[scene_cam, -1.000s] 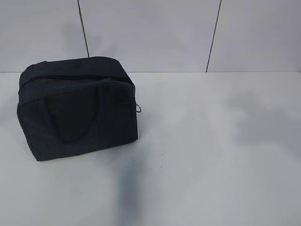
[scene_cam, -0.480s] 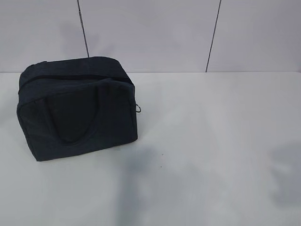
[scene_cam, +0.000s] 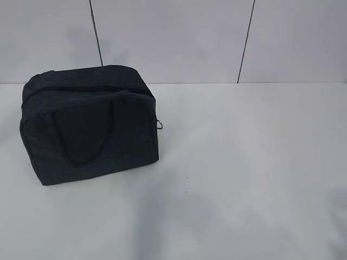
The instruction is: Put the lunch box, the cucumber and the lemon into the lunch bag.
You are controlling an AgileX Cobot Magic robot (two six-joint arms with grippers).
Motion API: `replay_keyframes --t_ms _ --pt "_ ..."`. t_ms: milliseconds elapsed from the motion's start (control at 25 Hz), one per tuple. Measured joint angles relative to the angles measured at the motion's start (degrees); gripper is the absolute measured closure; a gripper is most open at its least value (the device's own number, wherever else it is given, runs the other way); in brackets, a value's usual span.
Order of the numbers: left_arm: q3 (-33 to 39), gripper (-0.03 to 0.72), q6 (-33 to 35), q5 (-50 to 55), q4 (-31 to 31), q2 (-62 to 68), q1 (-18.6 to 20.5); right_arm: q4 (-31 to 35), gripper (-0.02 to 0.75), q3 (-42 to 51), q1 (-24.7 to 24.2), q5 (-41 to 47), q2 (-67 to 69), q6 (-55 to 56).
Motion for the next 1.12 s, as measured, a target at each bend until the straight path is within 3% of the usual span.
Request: replay_keyframes --t_ms 560,960,1120 --pt "0.0 0.317 0.0 -0.44 0.0 0.0 0.0 -3.03 0.288 1.12 -0.15 1.9 0.0 0.0" --pt "-0.02 0.317 0.0 -0.44 0.0 2.08 0.0 -3.26 0.288 1.12 -12.33 1.9 0.0 0.0" --pt "-0.02 0.317 0.0 -0.44 0.0 2.77 0.0 -3.26 0.288 1.12 -14.79 1.9 0.0 0.0"
